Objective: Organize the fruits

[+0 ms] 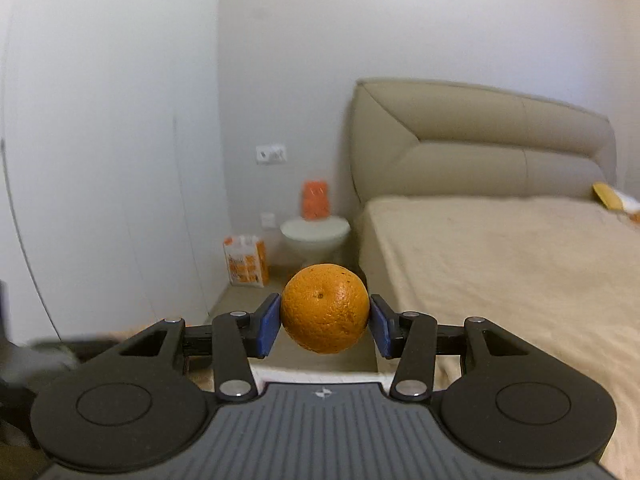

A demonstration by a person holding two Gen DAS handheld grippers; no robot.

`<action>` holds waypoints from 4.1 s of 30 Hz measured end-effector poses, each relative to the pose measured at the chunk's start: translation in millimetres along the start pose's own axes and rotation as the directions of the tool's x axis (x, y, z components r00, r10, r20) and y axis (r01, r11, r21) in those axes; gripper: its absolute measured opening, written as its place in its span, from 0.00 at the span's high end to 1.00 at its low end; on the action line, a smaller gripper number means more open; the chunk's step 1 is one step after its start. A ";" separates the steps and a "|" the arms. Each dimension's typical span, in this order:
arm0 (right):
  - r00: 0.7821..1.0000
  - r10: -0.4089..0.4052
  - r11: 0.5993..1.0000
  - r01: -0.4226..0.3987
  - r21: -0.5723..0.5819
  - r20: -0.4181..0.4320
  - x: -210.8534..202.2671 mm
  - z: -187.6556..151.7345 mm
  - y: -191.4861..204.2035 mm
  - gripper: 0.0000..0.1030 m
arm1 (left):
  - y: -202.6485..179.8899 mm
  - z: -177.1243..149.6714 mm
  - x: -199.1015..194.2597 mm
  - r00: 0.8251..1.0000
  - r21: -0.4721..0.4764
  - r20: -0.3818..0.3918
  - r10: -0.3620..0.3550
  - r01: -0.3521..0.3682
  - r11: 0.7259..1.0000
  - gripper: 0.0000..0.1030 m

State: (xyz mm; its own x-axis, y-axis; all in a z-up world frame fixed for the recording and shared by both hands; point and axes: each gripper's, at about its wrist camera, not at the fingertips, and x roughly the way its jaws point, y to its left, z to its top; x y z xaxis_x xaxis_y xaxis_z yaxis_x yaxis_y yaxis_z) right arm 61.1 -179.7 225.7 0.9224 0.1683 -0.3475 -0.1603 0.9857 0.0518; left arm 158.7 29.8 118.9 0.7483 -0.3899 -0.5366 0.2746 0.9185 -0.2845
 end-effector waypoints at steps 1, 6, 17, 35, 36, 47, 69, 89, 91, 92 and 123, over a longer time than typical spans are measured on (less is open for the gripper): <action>1.000 0.005 1.000 -0.005 0.020 -0.028 7.5 -6.6 -6.0 0.55 | 0.6 -8.8 14.3 0.999 0.001 -0.043 0.004 -0.004 1.000 0.54; 0.989 0.004 0.997 0.007 0.075 -0.146 47.3 -38.2 -25.6 0.55 | 2.5 -30.8 36.2 0.994 0.094 -0.070 0.090 -0.083 0.992 0.51; 0.942 0.014 0.990 0.033 0.134 -0.334 115.6 -97.0 -27.7 0.55 | 19.0 -46.4 -28.2 0.987 0.028 0.106 0.120 -0.124 0.992 0.51; 0.970 -0.115 0.993 0.106 -0.053 -0.213 -13.6 -188.7 21.3 0.16 | -27.6 -178.7 -79.8 0.964 0.054 0.016 0.264 -0.264 0.963 0.51; 0.967 -0.112 0.993 0.102 -0.056 -0.231 -13.5 -198.0 22.8 0.15 | -31.7 -182.0 -76.8 0.966 0.066 0.007 0.259 -0.258 0.964 0.51; 0.939 -0.124 0.992 0.121 -0.029 -0.322 0.9 -243.9 18.8 0.09 | -40.3 -197.4 -50.2 0.952 0.072 -0.007 0.305 -0.304 0.950 0.49; 0.953 -0.120 0.992 0.122 -0.010 -0.277 -4.1 -255.3 9.9 0.00 | -47.1 -195.7 -44.2 0.939 0.110 -0.004 0.344 -0.342 0.933 0.46; 0.953 -0.120 0.992 0.122 -0.010 -0.277 -4.0 -255.5 10.0 0.00 | -47.1 -196.0 -44.2 0.939 0.111 -0.004 0.345 -0.342 0.933 0.47; 0.953 -0.120 0.992 0.122 -0.010 -0.277 -4.0 -255.5 10.0 0.00 | -47.1 -196.0 -44.1 0.939 0.111 -0.004 0.345 -0.342 0.933 0.47; 0.953 -0.120 0.992 0.122 -0.010 -0.277 -4.0 -255.5 10.0 0.00 | -47.0 -196.0 -44.2 0.939 0.111 -0.004 0.345 -0.342 0.933 0.47; 0.953 -0.120 0.992 0.122 -0.009 -0.277 -3.7 -255.5 9.9 0.00 | -46.9 -196.1 -44.2 0.939 0.110 -0.004 0.344 -0.342 0.933 0.48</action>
State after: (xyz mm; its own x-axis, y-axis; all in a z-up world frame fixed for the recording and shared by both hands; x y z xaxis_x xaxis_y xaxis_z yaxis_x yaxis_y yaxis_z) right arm -33.7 -172.6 -11.7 0.8016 0.0398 -0.5966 -0.0495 0.9988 0.0001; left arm -5.7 -9.0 0.1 0.7948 -0.0502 -0.6047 0.0672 0.9977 0.0055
